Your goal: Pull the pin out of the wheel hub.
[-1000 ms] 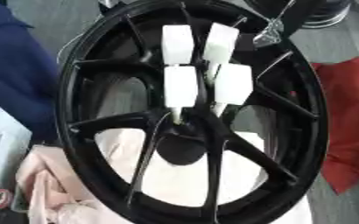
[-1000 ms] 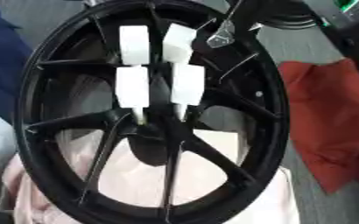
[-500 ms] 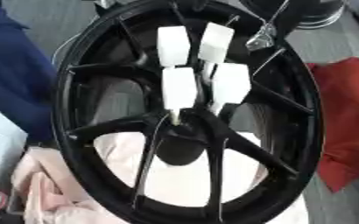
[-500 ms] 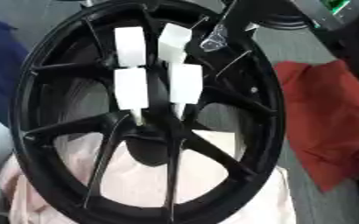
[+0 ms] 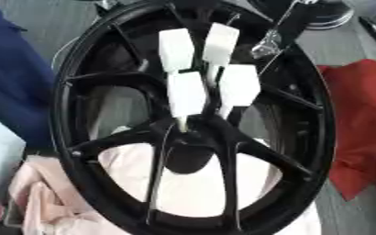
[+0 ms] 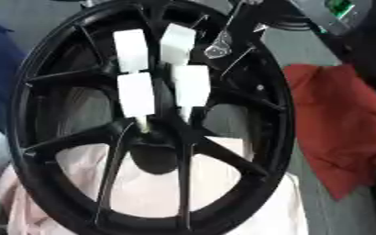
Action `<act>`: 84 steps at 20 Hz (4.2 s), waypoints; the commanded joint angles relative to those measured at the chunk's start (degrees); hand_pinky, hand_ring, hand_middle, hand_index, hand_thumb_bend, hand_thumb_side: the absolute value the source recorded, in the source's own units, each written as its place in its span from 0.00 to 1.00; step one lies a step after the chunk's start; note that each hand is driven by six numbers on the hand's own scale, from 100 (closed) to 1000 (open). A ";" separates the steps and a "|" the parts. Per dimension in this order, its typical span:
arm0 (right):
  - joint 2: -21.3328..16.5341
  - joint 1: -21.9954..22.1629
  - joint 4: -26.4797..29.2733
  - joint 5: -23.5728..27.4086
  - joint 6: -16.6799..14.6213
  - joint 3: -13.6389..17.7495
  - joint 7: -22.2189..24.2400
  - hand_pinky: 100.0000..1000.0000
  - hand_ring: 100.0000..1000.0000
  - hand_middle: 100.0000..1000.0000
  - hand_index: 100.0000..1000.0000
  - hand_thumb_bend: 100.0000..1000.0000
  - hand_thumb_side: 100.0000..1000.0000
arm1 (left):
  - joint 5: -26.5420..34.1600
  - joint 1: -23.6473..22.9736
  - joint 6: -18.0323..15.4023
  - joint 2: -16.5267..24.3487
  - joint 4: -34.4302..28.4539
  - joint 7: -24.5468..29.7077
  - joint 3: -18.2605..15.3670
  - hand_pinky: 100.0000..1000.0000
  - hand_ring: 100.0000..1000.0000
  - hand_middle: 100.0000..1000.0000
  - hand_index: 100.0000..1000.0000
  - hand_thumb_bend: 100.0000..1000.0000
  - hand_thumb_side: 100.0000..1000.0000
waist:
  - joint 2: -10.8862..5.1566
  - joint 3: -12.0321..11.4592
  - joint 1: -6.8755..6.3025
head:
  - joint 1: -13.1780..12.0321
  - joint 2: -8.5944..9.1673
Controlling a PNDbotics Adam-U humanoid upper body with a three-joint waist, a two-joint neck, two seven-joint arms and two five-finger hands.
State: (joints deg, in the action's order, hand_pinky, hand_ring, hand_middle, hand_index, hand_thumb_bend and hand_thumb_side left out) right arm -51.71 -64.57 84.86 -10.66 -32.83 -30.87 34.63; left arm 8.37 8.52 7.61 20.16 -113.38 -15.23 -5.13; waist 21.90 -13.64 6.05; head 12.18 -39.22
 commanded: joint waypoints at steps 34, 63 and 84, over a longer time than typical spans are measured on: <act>2.13 -2.38 -4.96 2.80 -14.29 -2.44 17.34 0.84 0.77 0.60 0.65 0.16 0.05 | 0.21 0.98 -0.13 1.39 -1.21 -0.23 -0.41 0.65 0.63 0.51 0.67 0.51 0.44 | -0.96 -0.83 -0.15 | 2.05 -0.18; 1.53 -4.20 -4.05 7.32 -8.22 2.26 17.34 0.82 0.70 0.40 0.46 0.00 0.05 | -0.13 0.74 0.33 1.45 -1.21 0.18 -0.52 0.65 0.63 0.51 0.67 0.51 0.45 | -1.78 -0.56 -0.23 | 2.13 0.22; -8.10 2.32 -4.21 13.87 0.09 22.52 9.54 0.83 0.70 0.38 0.45 0.00 0.00 | -0.06 -0.90 0.47 0.88 -1.21 -0.58 -1.18 0.65 0.63 0.50 0.67 0.51 0.44 | -3.12 2.20 -2.72 | -0.48 -0.82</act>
State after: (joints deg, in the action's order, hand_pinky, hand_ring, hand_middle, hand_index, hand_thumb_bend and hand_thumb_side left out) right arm -56.17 -61.61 80.65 2.57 -27.28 -11.49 40.18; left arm 8.29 7.50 8.12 20.12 -113.38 -15.47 -5.61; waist 20.33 -11.38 3.53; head 12.11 -39.77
